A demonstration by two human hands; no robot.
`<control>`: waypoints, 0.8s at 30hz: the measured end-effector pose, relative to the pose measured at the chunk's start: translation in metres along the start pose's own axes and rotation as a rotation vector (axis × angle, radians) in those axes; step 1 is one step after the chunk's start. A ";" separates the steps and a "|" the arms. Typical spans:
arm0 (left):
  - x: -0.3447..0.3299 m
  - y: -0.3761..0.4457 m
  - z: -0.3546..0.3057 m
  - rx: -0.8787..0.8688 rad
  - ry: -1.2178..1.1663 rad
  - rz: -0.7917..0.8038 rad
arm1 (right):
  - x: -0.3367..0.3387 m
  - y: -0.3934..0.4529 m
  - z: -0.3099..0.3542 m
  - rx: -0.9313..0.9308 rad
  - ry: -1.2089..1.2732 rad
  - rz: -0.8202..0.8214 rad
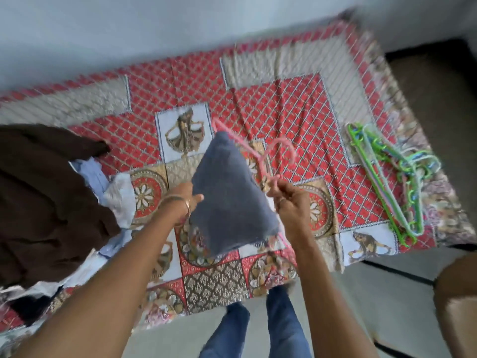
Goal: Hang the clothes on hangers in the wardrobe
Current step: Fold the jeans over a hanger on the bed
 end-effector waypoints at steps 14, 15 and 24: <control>0.195 -0.219 -0.211 -0.830 -0.212 -0.078 | 0.195 -0.101 0.261 0.611 -0.568 -0.292; 0.200 -0.236 -0.229 -0.894 -0.296 -0.052 | 0.218 -0.112 0.279 0.650 -0.618 -0.433; 0.162 -0.432 -0.423 -1.142 -0.618 0.072 | 0.392 -0.233 0.333 0.375 0.010 -0.901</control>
Point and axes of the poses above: each hand's wrist, its own y-axis towards the middle knuckle, its own x-axis out of the back of the hand, z = x × y, the point moved 4 cm from there along y, towards the middle knuckle, and after that the axes turned 9 degrees about -y, right-handed, at the moved point
